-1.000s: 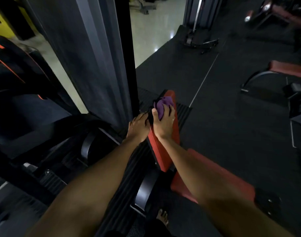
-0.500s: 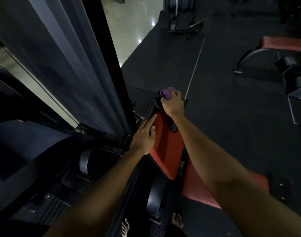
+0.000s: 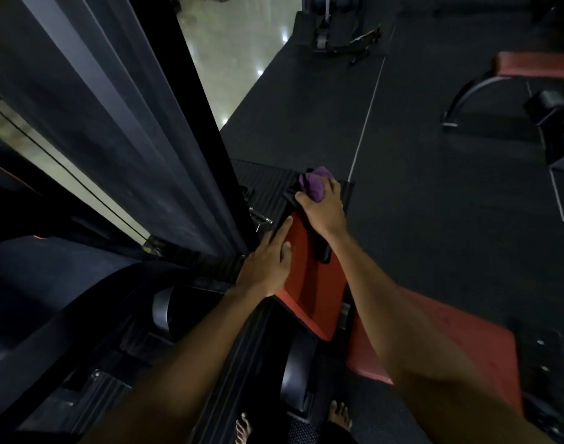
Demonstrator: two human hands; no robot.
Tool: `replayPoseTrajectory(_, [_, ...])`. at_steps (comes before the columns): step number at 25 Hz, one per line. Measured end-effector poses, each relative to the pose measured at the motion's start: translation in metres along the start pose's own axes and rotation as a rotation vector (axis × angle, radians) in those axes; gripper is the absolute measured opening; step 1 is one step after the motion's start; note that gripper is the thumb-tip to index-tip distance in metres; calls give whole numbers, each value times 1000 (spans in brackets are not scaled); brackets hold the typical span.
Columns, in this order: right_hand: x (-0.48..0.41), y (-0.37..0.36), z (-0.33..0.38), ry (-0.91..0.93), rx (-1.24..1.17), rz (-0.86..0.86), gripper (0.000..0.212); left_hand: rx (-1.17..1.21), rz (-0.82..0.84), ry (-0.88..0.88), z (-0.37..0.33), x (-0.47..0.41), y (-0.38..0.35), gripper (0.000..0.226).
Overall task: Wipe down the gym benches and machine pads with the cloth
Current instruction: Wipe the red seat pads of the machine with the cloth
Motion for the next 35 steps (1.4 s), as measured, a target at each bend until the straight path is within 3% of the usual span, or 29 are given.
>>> replayPoseTrajectory(6, [15, -12, -41, -62, -392, -154, 53, -22, -10, 87, -18, -25, -1, 51])
replayPoseTrajectory(11, [3, -22, -81, -225, -403, -90, 32, -30, -24, 100, -19, -26, 1, 52])
replayPoseTrajectory(14, [1, -12, -61, -231, -457, -99, 53, -27, -25, 80, -24, -25, 2, 52])
replayPoseTrajectory(16, [16, -16, -47, -103, -405, -134, 68, -26, -35, 73, -25, -26, 3, 52])
replayPoseTrajectory(21, [71, -52, -114, -64, -285, -174, 66, -26, -32, 87, -22, -27, 3, 52])
replayPoseTrajectory(24, [43, -59, -149, -207, -308, -105, 61, -17, -30, 91, -22, -25, 2, 52])
replayPoseTrajectory(27, [5, -28, -109, -161, -384, -41, 32, -9, -31, 94, -21, -26, 2, 52])
replayPoseTrajectory(31, [-38, 3, -65, -17, -371, 24, 28, -2, -30, 90, -20, -26, 1, 51])
replayPoseTrajectory(35, [-43, -38, -126, -114, -409, 138, 33, 0, -17, 102, -17, -26, -1, 51])
Point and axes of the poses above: each hand's wrist, its own x-axis away from the middle knuckle, its own y-axis out of the back of the hand, z = x × y, the point moved 10 cm from there along -x, towards the middle knuckle, and after that the axes turned 12 degrees about x, right-handed, at the moved point
